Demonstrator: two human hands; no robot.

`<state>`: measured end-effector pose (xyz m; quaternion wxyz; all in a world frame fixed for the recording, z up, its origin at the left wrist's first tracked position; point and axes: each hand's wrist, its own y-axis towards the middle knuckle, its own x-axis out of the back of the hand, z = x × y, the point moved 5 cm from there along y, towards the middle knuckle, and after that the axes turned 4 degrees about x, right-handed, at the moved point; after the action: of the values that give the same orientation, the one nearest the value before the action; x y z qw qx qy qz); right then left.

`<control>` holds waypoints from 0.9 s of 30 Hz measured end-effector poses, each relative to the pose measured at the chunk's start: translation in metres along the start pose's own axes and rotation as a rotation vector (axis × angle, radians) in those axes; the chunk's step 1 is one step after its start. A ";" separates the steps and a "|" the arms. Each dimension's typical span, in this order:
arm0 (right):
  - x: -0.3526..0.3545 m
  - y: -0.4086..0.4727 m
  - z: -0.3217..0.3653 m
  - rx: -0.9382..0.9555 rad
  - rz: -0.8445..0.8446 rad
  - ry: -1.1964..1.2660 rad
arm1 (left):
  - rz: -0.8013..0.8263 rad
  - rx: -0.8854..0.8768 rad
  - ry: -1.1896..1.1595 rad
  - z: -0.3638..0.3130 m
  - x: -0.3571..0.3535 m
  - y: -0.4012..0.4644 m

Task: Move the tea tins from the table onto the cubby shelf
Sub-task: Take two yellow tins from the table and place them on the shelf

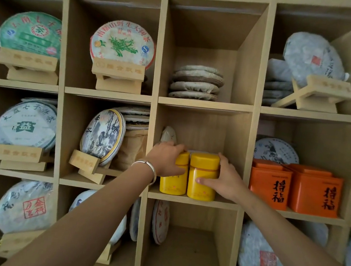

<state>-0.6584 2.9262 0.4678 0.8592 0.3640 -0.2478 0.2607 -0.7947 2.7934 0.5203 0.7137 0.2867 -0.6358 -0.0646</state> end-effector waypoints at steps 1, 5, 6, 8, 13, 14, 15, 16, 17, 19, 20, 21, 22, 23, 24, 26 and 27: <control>-0.001 0.001 0.002 0.005 0.004 0.022 | 0.006 -0.007 0.023 0.000 0.002 0.000; -0.007 0.001 0.011 0.052 -0.039 0.027 | 0.045 -0.023 0.139 -0.002 0.009 0.002; -0.009 0.000 0.014 0.061 -0.044 0.000 | 0.062 -0.020 0.154 -0.001 0.010 0.002; -0.013 0.001 0.018 0.062 -0.039 -0.005 | 0.090 -0.007 0.160 0.001 0.013 0.003; -0.016 0.004 0.018 0.028 -0.034 0.026 | 0.097 -0.011 0.162 0.005 0.013 0.005; -0.016 0.003 0.016 0.024 -0.029 0.023 | 0.096 -0.012 0.165 0.005 0.013 0.005; -0.016 0.002 0.015 0.023 -0.025 0.021 | 0.094 -0.015 0.167 0.004 0.013 0.006; -0.016 0.002 0.013 0.025 -0.023 0.021 | 0.091 -0.019 0.168 0.004 0.012 0.006; -0.016 0.001 0.012 0.023 -0.019 0.023 | 0.089 -0.023 0.169 0.005 0.012 0.007; -0.019 0.000 0.009 0.011 -0.008 0.028 | 0.084 -0.028 0.173 0.005 0.012 0.007; -0.021 0.000 0.008 0.008 -0.005 0.032 | 0.081 -0.029 0.176 0.005 0.012 0.007; -0.022 -0.001 0.007 0.012 -0.004 0.035 | 0.080 -0.031 0.179 0.006 0.012 0.008; -0.023 -0.002 0.006 0.023 0.001 0.036 | 0.079 -0.033 0.180 0.006 0.012 0.008; -0.023 -0.003 0.005 0.038 0.013 0.037 | 0.077 -0.034 0.181 0.006 0.012 0.008; -0.023 -0.004 0.004 0.050 0.028 0.041 | 0.077 -0.035 0.182 0.007 0.012 0.009; -0.025 -0.006 0.000 0.052 0.056 0.059 | 0.081 -0.034 0.181 0.007 0.013 0.009; -0.027 -0.007 -0.002 0.048 0.063 0.061 | 0.085 -0.032 0.174 0.006 0.013 0.009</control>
<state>-0.6738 2.9161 0.4469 0.8487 0.3685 -0.2265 0.3045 -0.8007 2.7934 0.5362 0.7729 0.2525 -0.5819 -0.0191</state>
